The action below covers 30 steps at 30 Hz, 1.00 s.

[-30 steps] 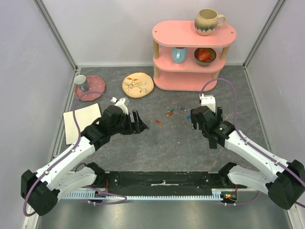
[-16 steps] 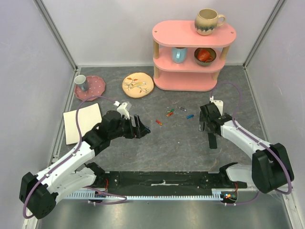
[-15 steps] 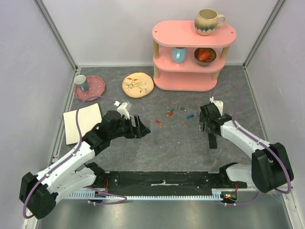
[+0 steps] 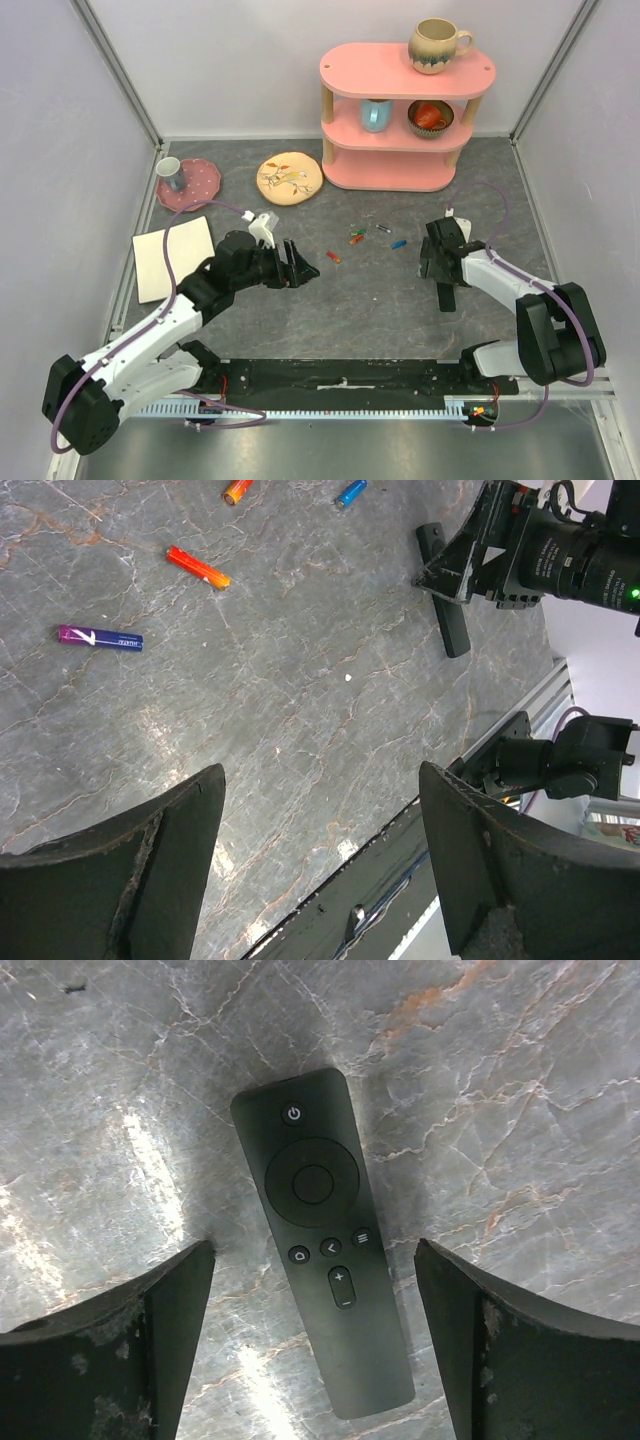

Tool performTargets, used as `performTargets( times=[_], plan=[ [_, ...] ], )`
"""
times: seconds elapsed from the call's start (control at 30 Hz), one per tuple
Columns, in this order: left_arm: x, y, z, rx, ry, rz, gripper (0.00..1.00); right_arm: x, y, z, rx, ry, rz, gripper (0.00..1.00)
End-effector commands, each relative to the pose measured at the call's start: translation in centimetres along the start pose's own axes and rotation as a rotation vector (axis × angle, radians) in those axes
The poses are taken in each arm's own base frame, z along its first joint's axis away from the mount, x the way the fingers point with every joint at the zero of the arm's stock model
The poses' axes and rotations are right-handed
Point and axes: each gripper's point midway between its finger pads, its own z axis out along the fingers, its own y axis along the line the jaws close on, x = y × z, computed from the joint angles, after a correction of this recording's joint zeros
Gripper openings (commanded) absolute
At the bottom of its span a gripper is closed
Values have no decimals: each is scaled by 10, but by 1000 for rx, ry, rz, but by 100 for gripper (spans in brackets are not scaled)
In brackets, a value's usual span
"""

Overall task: Load the batteries into the remote control
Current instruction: Move the remote control to the center of the board.

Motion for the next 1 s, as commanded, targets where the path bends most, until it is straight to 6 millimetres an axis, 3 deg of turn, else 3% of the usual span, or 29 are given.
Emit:
performTargets(
  times=[0.0,0.4,0.53,0.7,0.87,0.97],
  plan=[
    [-2,-10,3,41,-5,-18,84,4,9,7,-52,15,39,88],
    [-2,-8,9,24,3,-27,83,19,16,11,-117,50,62,66],
    [0,-6,11,15,11,-28,83,20,19,8,-142,50,65,54],
    [2,-4,11,8,14,-29,82,20,20,6,-154,44,63,48],
    [1,-2,9,-9,9,-23,82,15,27,-3,-199,13,59,25],
    [-4,-1,5,-22,-11,-12,82,6,37,-22,-230,-52,37,12]
  ],
)
